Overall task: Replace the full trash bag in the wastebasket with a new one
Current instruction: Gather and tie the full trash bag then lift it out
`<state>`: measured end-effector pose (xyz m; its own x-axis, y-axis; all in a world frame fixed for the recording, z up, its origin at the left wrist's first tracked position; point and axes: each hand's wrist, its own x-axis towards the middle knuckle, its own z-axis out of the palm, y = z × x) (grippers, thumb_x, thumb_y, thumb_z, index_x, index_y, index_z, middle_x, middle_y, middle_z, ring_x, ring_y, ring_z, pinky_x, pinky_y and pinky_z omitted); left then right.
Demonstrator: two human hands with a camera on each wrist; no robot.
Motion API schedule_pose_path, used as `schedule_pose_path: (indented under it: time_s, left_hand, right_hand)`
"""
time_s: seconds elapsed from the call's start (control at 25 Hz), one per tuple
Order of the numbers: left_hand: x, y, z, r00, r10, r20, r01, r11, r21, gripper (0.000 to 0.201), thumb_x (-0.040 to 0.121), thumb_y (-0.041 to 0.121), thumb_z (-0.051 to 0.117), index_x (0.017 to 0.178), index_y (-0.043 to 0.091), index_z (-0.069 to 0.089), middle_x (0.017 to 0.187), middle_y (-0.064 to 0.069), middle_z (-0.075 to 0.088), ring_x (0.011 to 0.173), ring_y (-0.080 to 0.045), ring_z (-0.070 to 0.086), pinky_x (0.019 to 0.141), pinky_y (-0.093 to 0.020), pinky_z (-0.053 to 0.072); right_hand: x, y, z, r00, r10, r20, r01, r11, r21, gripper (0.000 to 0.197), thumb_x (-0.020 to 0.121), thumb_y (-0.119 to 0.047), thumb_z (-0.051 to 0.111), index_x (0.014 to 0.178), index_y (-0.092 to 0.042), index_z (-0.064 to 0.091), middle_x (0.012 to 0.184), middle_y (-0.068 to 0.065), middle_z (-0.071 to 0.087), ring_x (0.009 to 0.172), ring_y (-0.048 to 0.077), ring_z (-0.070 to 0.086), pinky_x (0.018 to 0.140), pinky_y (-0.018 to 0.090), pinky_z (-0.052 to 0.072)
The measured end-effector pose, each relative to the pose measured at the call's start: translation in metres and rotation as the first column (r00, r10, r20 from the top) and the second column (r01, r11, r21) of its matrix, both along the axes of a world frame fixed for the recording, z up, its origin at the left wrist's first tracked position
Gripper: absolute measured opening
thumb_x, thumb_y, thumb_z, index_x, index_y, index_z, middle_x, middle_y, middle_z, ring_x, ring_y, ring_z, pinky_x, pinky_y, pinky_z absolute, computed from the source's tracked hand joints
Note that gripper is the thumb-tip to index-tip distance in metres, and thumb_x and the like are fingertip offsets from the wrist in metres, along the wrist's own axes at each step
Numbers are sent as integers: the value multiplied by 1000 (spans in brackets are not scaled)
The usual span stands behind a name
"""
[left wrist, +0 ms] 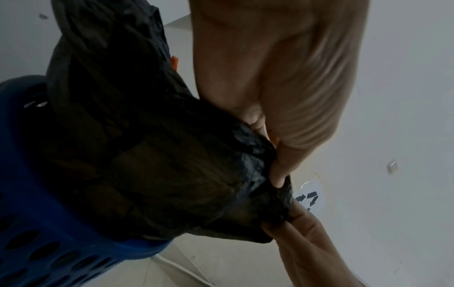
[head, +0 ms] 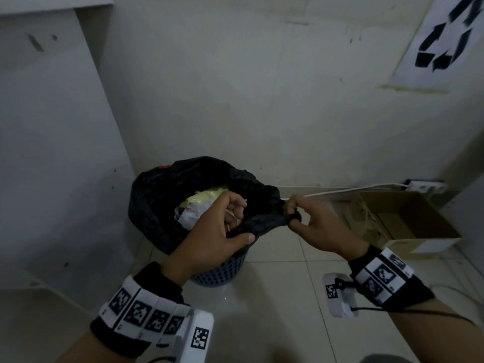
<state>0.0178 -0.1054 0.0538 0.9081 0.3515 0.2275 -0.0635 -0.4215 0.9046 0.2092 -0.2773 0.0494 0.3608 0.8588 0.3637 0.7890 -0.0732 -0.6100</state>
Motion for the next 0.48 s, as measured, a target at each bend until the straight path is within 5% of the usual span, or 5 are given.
schedule_pose_path:
  time_s: [0.08,0.16,0.24,0.32,0.48]
  left_hand:
    - [-7,5,0,993,12,-121,-3,997,72,40,78,22,78,107,27,51,94,12,56,66,-1,52,71,-18,48]
    - [-13,6,-4,978,-25,-208,55,988,141,22,82,27,74,96,32,58,85,13,61,72,0,57,76,-25,50]
    - [-16,-1,-6,990,-42,-135,79,956,282,24,83,21,70,78,39,55,79,15,59,78,-1,55,78,-31,48]
    - [-16,-13,-10,997,-78,-19,80,935,345,31,79,9,60,70,38,50,82,17,54,81,-2,53,75,-27,45]
    - [-17,-34,-19,988,-135,77,103,941,323,20,81,5,62,78,24,56,77,23,47,68,6,49,63,-7,33]
  right_hand:
    - [1,-6,7,998,21,-55,-18,999,41,26,82,-2,60,99,-20,56,82,-1,51,77,9,49,75,26,41]
    - [1,-11,12,990,89,107,-69,982,-176,40,84,-21,66,122,-28,55,91,-6,48,88,9,48,83,21,38]
    - [-6,-8,12,953,183,240,-92,934,-346,27,81,-37,62,107,-33,58,97,-7,45,92,12,41,83,25,36]
    - [-11,-2,13,957,143,251,-111,984,-139,12,77,-19,58,80,-22,46,91,-1,47,84,19,41,73,34,37]
    - [-6,0,10,976,-193,97,153,936,318,44,62,11,53,73,-27,34,70,1,47,65,20,42,59,37,34]
